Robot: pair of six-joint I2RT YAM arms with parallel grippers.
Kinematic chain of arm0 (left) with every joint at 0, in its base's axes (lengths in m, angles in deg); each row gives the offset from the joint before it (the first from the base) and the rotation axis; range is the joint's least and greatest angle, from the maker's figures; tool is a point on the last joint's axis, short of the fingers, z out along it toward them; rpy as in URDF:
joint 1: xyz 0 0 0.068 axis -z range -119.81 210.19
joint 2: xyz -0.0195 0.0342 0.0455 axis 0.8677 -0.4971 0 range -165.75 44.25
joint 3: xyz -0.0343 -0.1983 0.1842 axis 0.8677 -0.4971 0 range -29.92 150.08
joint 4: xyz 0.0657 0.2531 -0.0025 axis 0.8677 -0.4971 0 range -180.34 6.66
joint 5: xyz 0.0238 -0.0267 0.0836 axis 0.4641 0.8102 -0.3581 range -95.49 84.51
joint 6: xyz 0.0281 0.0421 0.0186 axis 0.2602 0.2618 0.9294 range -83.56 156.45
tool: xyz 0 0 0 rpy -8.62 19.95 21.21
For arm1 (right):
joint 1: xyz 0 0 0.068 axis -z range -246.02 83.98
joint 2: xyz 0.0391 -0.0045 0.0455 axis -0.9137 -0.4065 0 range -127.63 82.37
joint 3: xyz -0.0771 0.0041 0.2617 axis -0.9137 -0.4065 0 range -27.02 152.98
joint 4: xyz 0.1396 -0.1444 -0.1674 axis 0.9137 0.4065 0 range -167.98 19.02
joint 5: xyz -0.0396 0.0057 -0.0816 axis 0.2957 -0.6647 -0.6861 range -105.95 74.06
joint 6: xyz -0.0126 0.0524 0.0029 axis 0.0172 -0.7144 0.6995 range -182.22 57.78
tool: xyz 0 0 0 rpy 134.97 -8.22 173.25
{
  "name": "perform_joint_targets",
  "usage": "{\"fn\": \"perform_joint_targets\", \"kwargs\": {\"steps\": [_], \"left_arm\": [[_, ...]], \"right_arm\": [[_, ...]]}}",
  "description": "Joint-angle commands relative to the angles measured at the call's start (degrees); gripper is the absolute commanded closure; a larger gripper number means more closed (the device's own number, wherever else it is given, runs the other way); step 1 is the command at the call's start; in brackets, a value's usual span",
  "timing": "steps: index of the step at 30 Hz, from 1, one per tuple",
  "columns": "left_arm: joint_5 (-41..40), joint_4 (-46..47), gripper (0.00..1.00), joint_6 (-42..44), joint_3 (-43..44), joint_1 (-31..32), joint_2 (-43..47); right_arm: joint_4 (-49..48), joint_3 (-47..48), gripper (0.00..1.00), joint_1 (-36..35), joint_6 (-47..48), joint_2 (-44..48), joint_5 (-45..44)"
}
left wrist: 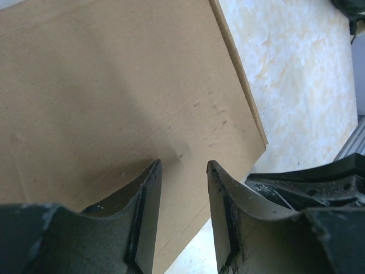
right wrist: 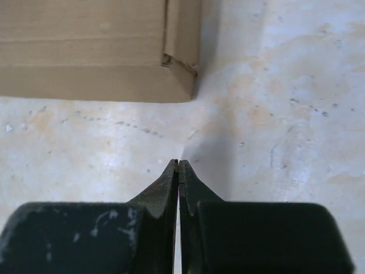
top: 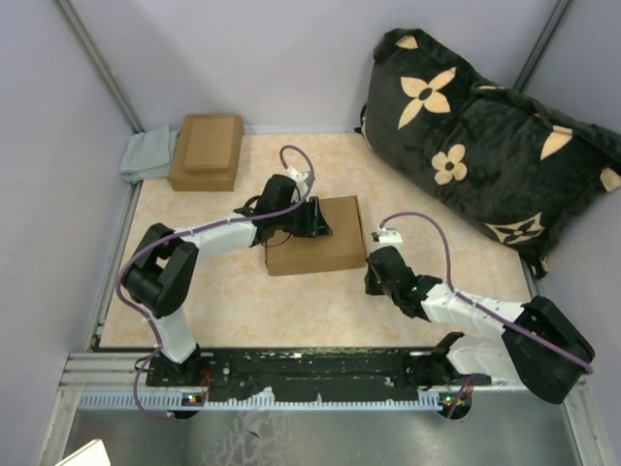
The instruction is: Fold the paper box
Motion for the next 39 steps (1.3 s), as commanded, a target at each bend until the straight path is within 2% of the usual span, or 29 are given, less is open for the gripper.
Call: {"fn": "perform_joint_targets", "kwargs": {"steps": [1, 8, 12, 19, 22, 25, 27, 28, 30, 34, 35, 39], "left_arm": [[2.93, 3.45, 0.56, -1.41, 1.0, 0.3, -2.16], [4.13, 3.87, 0.58, -0.98, -0.84, 0.27, -2.8], [4.73, 4.32, 0.6, -0.55, -1.94, 0.27, -3.01], [5.79, 4.38, 0.61, 0.39, -2.86, 0.27, -3.75], [5.57, 3.9, 0.61, 0.77, -2.71, 0.29, -3.68], [4.29, 2.19, 0.57, 0.98, -2.06, 0.29, -2.66], [1.73, 0.47, 0.53, 1.53, -1.73, 0.21, -0.41], [0.23, -0.65, 0.52, 1.92, -1.57, 0.14, 0.79], [-3.3, -3.03, 0.49, 2.43, -1.52, -0.13, 4.06], [-11.85, -7.42, 0.43, 1.64, -3.23, -1.06, 11.93], [-14.03, -8.24, 0.42, 1.36, -4.24, -1.26, 14.01], [-22.24, -8.8, 0.32, -1.01, -11.62, -2.03, 22.15]], "right_arm": [[-11.14, -2.04, 1.0, 1.83, -5.38, 0.17, -5.01], [-15.9, -0.13, 1.0, 2.96, -6.15, -6.07, -5.11], [-18.32, 1.76, 1.0, 3.35, -7.96, -10.0, -7.99], [-31.65, -0.96, 1.0, 3.5, -8.22, -10.09, -10.54], [-29.33, 0.47, 1.0, 3.51, -7.03, -8.33, -8.35], [-22.23, 2.55, 1.0, 3.51, -5.05, -4.88, -5.27], [-18.8, 2.59, 0.91, 3.57, -3.96, -0.99, -4.59], [-16.72, 2.49, 0.82, 3.58, -2.99, 1.31, -4.8], [-13.64, 2.42, 0.5, 3.56, -1.48, 7.04, -6.26], [-9.44, 4.19, 0.07, 5.38, 1.76, 12.1, -8.74], [-8.92, 4.99, 0.03, 6.03, 2.31, 12.08, -9.5], [-9.47, 8.57, 0.01, 9.5, 4.5, 6.67, -6.55]]}}
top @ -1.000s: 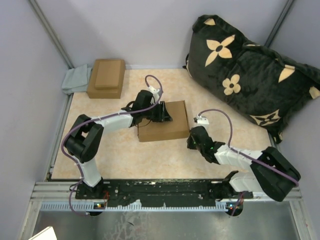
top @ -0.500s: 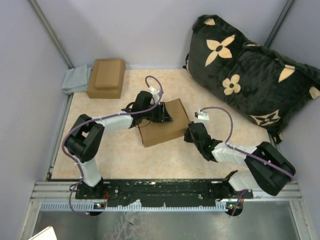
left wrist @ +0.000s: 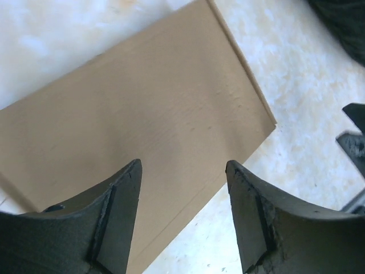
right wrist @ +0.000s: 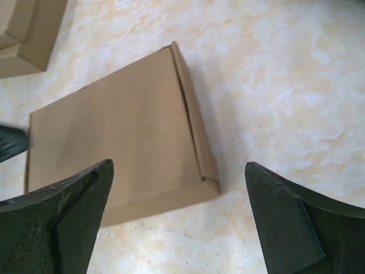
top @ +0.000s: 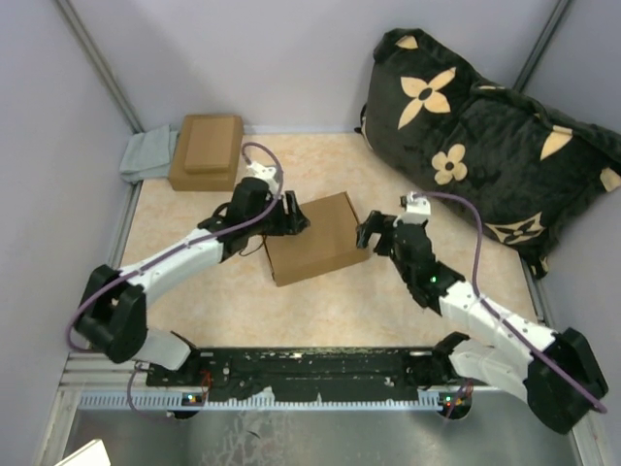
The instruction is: Fold the paper box
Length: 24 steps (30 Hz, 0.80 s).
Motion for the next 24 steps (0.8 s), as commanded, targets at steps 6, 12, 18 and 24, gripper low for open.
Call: {"fn": "perform_joint_targets", "kwargs": {"steps": [6, 12, 18, 24], "left_arm": [[-13.49, -1.48, 0.29, -5.19, -16.91, -2.77, 13.93], [-15.93, -2.53, 0.29, -6.17, -21.37, -3.4, 16.12], [-15.72, -1.93, 0.29, -6.7, -22.94, -3.81, 16.06], [-13.49, -0.67, 0.3, -6.75, -22.87, -3.77, 14.6]], "right_arm": [[2.56, 13.09, 0.01, 8.13, 2.95, -18.34, 8.07], [0.41, 14.26, 0.01, 9.0, 3.35, -23.86, 11.65], [-0.89, 15.08, 0.05, 9.09, 3.31, -28.09, 16.8], [-3.89, 14.4, 0.22, 9.09, 2.89, -30.04, 25.78]]}}
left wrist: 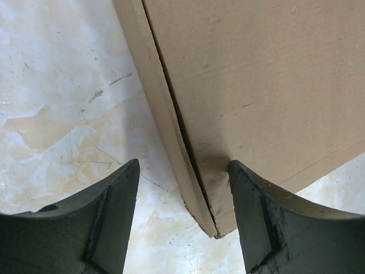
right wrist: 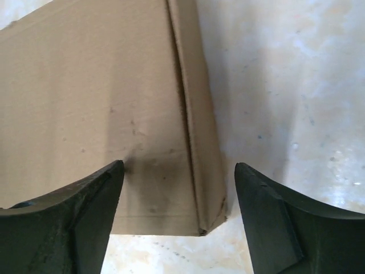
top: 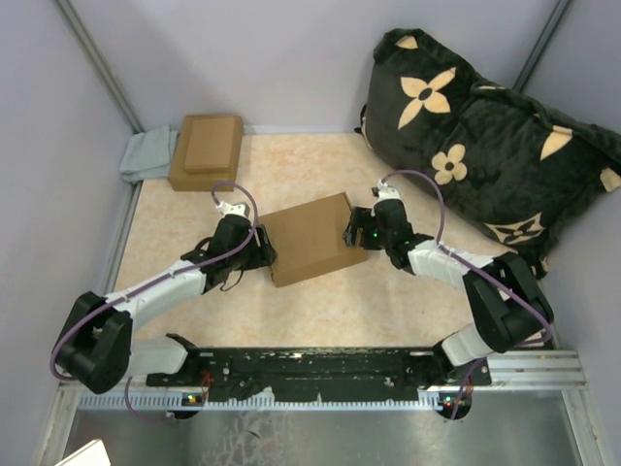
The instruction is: Fold the paper box
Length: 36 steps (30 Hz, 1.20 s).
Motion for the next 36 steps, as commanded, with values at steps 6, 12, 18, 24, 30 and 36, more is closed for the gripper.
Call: {"fn": "perform_joint_targets", "kwargs": {"steps": [6, 12, 18, 24, 30, 36], "left_arm": [[2.91, 1.06, 0.31, -0.4, -0.09, -0.3, -1.24], [4.68, 0.1, 0.32, -0.3, -0.09, -0.29, -0.18], [7.79, -0.51, 0.34, -0.87, 0.13, -0.26, 1.27], [8.76, -1.76, 0.35, -1.45, 0.14, -0.29, 3.78], [4.99, -6.94, 0.33, 0.41, 3.67, -0.3, 7.3], [-1.69, -13.59, 0.02, 5.61, 8.98, -0.25, 10.51]], "right_arm": [[-5.48, -0.9, 0.32, 0.29, -1.11, 2.01, 12.24], [-2.53, -5.01, 0.36, 0.24, -0.52, 8.1, 13.86], [0.78, -7.33, 0.37, 0.11, -0.69, 13.0, 16.61], [1.95, -9.78, 0.37, -0.29, -1.47, 16.17, 17.02], [4.19, -8.75, 0.37, -0.29, -0.38, 18.49, 15.41], [11.73, -1.98, 0.17, -0.24, 3.6, 19.45, 7.77]]}}
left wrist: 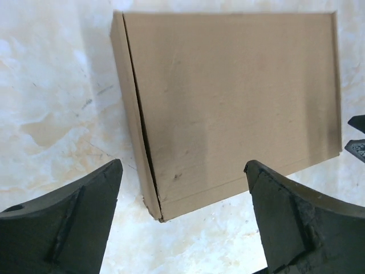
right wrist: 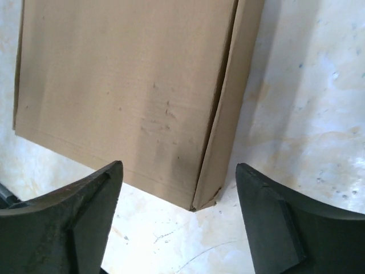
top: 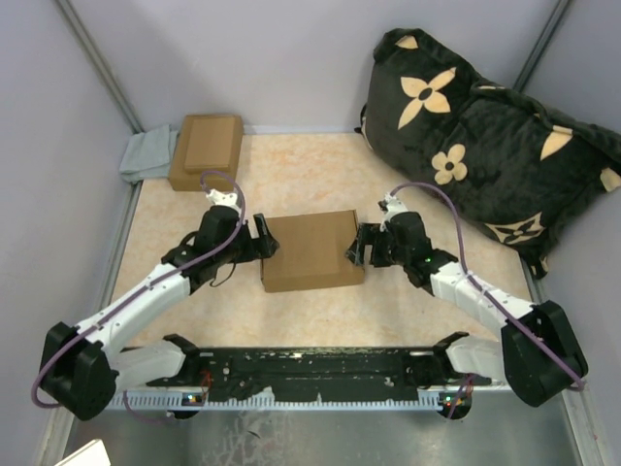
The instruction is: Fold the paper box
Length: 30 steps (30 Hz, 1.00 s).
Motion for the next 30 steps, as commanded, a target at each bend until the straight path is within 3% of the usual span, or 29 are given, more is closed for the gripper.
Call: {"fn": "perform_joint_targets", "kwargs": {"steps": [1, 5, 11, 30], "left_arm": [[-6.66, -6.4, 0.0, 5.58, 5.49, -0.16, 2.5], [-10.35, -11.59, 0.0, 7.9, 9.13, -0.12, 1.33], [-9.08, -18.76, 0.0, 9.59, 13.75, -0.13, 0.34], [-14.19, -18.67, 0.0, 15.08, 9.63, -0.2, 5.05]], "right_arm": [[4.24, 7.5, 0.03, -0.18, 3.87, 1.9, -6.46], [6.03, 10.51, 0.01, -0.22, 3.74, 1.78, -10.14], [6.09, 11.73, 0.01, -0.18, 2.79, 2.59, -13.05], [1.81, 10.79, 0.01, -0.18, 2.04, 2.01, -13.71]]}}
